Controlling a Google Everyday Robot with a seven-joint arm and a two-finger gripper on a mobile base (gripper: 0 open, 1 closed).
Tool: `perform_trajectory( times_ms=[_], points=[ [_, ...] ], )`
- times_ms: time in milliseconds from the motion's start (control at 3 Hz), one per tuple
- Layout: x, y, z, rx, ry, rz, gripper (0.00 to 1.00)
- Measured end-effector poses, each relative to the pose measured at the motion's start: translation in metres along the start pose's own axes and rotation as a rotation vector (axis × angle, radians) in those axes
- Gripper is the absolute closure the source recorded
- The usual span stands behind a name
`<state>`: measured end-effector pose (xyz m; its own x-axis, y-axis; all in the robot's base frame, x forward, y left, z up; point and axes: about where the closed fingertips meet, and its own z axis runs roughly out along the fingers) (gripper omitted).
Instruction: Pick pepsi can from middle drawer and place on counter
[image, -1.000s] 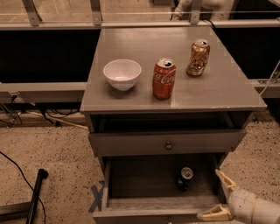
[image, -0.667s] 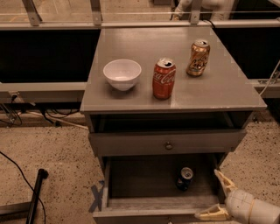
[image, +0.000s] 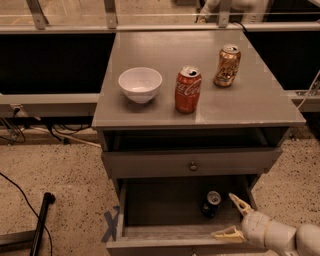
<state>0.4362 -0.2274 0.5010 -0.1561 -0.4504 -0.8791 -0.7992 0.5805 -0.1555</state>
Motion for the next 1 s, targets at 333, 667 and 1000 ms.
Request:
perform_trajectory(
  times_ms=[333, 667, 1000],
  points=[
    [0.012, -0.011, 0.015, 0.008, 0.014, -0.009, 0.10],
    [0.018, -0.030, 0.018, 0.045, 0.009, -0.018, 0.11],
    [0.028, -0.049, 0.022, 0.069, 0.000, -0.003, 0.17]
  ],
)
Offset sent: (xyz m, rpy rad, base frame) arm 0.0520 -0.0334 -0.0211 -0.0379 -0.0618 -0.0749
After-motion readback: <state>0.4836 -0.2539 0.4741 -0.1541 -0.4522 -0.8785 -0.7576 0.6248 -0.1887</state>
